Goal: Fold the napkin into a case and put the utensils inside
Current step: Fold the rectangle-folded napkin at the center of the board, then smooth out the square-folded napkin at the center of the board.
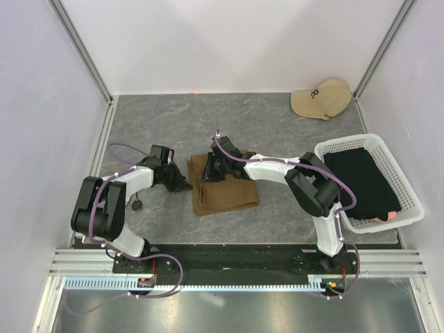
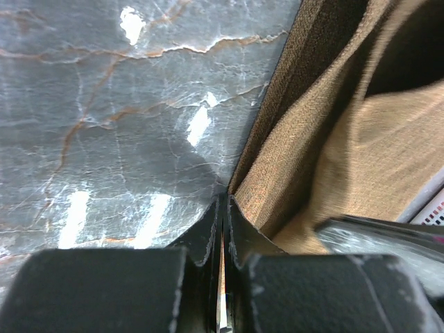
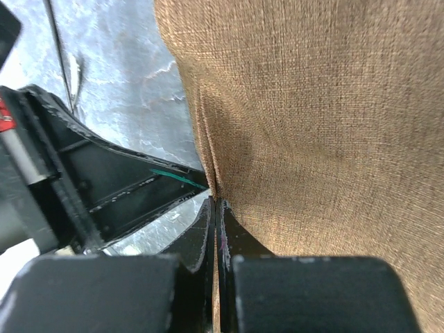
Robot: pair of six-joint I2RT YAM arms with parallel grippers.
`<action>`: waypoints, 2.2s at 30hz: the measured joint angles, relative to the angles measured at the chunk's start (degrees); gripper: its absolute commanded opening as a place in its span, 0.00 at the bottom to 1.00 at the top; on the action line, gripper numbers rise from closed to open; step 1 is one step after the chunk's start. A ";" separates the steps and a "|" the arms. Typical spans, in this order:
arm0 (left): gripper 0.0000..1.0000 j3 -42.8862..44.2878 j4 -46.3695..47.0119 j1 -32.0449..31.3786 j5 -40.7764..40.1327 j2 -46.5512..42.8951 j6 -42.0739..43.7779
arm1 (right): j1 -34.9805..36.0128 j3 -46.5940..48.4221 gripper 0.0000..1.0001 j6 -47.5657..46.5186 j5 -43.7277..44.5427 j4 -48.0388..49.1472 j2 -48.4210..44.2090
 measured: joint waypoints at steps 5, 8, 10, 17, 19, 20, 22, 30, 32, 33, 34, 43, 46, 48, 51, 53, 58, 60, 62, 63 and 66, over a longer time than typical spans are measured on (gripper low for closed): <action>0.04 -0.15 0.35 0.00 0.17 0.00 -0.02 | 0.61 0.00 0.00 0.70 -0.61 0.13 0.94; 0.04 -0.15 0.39 0.00 0.20 0.00 -0.02 | 0.90 0.00 0.00 0.90 -0.76 0.24 0.94; 0.04 -0.17 0.39 0.00 0.22 0.00 -0.02 | 1.07 0.00 0.00 1.07 -0.79 0.26 0.94; 0.04 -0.17 0.44 0.00 0.22 0.00 -0.02 | 1.95 0.00 0.00 1.60 -0.76 0.57 0.94; 0.04 -0.17 0.46 0.00 0.22 0.00 -0.02 | 2.14 0.00 0.00 1.66 -0.76 0.57 0.94; 0.04 -0.17 0.46 0.00 0.22 0.00 -0.02 | 2.16 0.00 0.00 1.68 -0.74 0.59 0.94; 0.04 -0.20 0.48 0.00 0.24 0.00 0.00 | 2.16 0.00 0.00 1.73 -0.74 0.61 0.94; 0.14 -1.20 0.37 0.00 -0.33 -1.49 0.00 | 2.16 0.13 0.31 1.46 -1.38 1.03 2.67; 0.18 -1.60 -0.92 0.00 -1.18 -2.93 0.04 | 2.16 0.22 0.41 1.11 -1.92 0.98 2.86; 0.18 -1.75 -1.60 0.00 -1.38 -3.89 0.04 | 2.14 0.31 0.43 0.94 -2.29 0.92 2.86; 0.18 -1.97 -2.49 0.00 -1.75 -5.35 0.07 | 2.14 0.50 0.45 0.66 -2.58 0.96 2.86; 0.14 2.78 -6.75 0.00 -1.92 -11.67 1.70 | 1.31 -2.93 0.45 -4.85 -5.70 -0.37 -2.32; 0.14 7.85 -6.45 0.00 -0.70 -5.60 2.91 | 0.87 -4.66 0.34 -6.47 -6.69 -0.35 -4.85; 0.14 10.40 -6.38 0.04 -0.55 -2.16 3.48 | 0.57 -6.08 0.28 -6.75 -7.56 1.22 -5.46; 0.13 13.29 -6.54 0.33 -0.35 1.66 4.11 | 0.66 -7.82 0.16 -6.64 -9.01 2.36 -5.33; 0.13 15.37 -6.64 0.68 -0.33 4.02 4.68 | 1.11 -7.98 0.11 -6.40 -10.19 3.19 -4.55; 0.13 18.97 -6.60 2.51 -0.81 8.76 5.88 | 3.06 -8.00 0.08 -5.03 -12.59 6.64 -1.81; 0.13 19.78 -6.58 3.10 -0.96 10.69 6.14 | 3.76 -8.39 0.07 -4.35 -13.27 8.22 -1.05; 0.12 20.92 -6.54 3.48 -1.14 13.68 6.21 | 4.44 -9.22 0.06 -3.74 -13.81 9.79 -0.48; 0.12 21.31 -6.45 3.54 -1.18 14.82 6.21 | 4.61 -9.49 0.06 -3.56 -14.03 10.21 -0.17; 0.12 23.06 -6.51 3.69 -0.28 17.35 6.19 | 5.35 -10.01 0.05 -3.08 -14.38 11.02 1.20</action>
